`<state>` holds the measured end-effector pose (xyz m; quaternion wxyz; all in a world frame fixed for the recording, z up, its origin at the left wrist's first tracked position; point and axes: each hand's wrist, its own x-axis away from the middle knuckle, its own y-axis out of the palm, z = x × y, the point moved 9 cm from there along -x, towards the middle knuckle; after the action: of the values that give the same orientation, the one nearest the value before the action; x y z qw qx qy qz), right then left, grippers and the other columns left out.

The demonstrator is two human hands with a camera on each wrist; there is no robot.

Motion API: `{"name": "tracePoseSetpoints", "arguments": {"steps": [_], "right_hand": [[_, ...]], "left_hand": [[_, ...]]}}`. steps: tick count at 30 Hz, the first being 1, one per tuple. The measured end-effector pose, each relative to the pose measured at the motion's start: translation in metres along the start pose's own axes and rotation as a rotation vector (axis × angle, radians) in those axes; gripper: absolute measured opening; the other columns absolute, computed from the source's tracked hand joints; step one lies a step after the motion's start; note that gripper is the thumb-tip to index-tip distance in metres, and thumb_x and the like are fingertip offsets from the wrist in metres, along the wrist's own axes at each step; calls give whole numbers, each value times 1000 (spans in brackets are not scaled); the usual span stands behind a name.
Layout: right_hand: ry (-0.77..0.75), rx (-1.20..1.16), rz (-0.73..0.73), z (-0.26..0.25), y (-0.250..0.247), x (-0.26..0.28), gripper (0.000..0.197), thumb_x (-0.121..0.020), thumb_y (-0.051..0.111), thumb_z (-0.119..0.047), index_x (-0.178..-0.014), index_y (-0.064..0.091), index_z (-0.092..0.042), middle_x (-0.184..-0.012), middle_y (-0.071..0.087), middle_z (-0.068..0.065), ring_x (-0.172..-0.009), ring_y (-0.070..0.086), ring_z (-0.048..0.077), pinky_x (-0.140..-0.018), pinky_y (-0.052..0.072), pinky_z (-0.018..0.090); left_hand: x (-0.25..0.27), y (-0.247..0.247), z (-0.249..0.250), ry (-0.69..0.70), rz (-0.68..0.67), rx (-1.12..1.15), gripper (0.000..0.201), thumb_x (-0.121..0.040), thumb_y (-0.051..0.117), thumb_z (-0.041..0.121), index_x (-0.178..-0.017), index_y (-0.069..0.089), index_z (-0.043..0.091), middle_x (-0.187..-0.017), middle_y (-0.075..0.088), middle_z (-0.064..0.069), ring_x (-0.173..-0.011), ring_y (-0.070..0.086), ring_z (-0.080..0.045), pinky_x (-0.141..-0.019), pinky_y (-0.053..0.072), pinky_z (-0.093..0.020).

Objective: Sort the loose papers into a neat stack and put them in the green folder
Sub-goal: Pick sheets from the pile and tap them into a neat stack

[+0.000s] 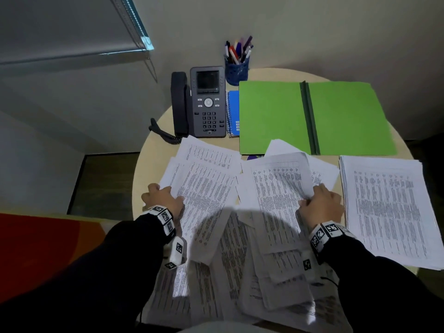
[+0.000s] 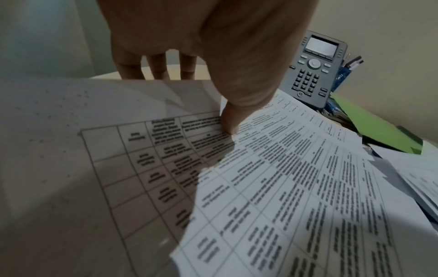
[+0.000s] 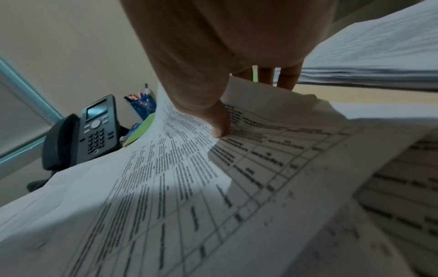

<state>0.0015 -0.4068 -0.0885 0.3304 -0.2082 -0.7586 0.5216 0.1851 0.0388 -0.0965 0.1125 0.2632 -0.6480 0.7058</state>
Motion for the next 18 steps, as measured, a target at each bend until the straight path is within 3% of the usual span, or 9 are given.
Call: {"name": "tracePoseSetpoints", "arguments": {"steps": [4, 6, 8, 10, 12, 15, 17, 18], "right_hand": [[14, -88, 47, -5, -8, 9, 27, -83, 68, -13, -107, 58, -6, -127, 58, 17, -117, 46, 40, -94, 43, 50], [-8, -104, 61, -8, -10, 12, 23, -82, 67, -9, -103, 58, -8, -122, 60, 15, -112, 47, 39, -89, 42, 48], [-50, -92, 54, -12, -7, 11, 25, -79, 66, -8, -102, 58, -11, -116, 62, 11, -108, 47, 39, -84, 39, 47], [-61, -96, 44, -13, -5, 9, 32, -78, 66, -7, -108, 59, -10, -119, 61, 12, -109, 45, 40, -84, 41, 47], [-81, -127, 59, -16, -8, 9, 40, -76, 66, -4, -115, 58, -10, -128, 52, 16, -113, 42, 42, -87, 46, 52], [-38, -232, 139, -12, -19, 9, 56, -71, 73, 1, -122, 54, -11, -150, 26, 19, -129, 31, 42, -96, 47, 57], [32, -274, 161, -6, -25, 8, 70, -69, 78, 2, -129, 46, -17, -154, 16, 18, -129, 33, 41, -91, 50, 53], [52, -316, 156, -4, -27, 8, 77, -70, 78, 3, -132, 40, -19, -150, 20, 18, -121, 42, 41, -86, 52, 50]], "left_hand": [[0, 3, 10, 69, -11, -44, 55, -99, 55, 47, -143, 54, 15, -158, 22, -2, -139, 29, -35, -110, 40, -49], [-2, 2, 10, 44, -14, -43, 52, -98, 55, 48, -141, 54, 17, -158, 19, -5, -139, 27, -36, -111, 39, -49], [-6, 0, 9, 37, -10, -68, 57, -96, 56, 53, -143, 53, 21, -158, 19, -7, -141, 26, -35, -114, 35, -50], [-9, -3, 10, 41, -25, -52, 61, -95, 59, 53, -146, 52, 20, -157, 21, -6, -139, 28, -35, -112, 39, -49], [-12, -6, 9, 43, -47, -28, 62, -96, 63, 51, -147, 52, 17, -153, 23, -4, -130, 37, -34, -106, 43, -45], [-15, -8, 7, 39, -56, 34, 64, -95, 67, 48, -147, 53, 14, -145, 27, -3, -111, 50, -29, -101, 48, -40], [-16, -9, 7, 45, -46, -33, 66, -94, 65, 52, -147, 52, 16, -144, 30, -4, -124, 43, -31, -105, 44, -42], [-18, -9, 6, 48, -44, -58, 67, -93, 65, 54, -148, 52, 17, -144, 29, -5, -127, 37, -33, -107, 42, -43]]}}
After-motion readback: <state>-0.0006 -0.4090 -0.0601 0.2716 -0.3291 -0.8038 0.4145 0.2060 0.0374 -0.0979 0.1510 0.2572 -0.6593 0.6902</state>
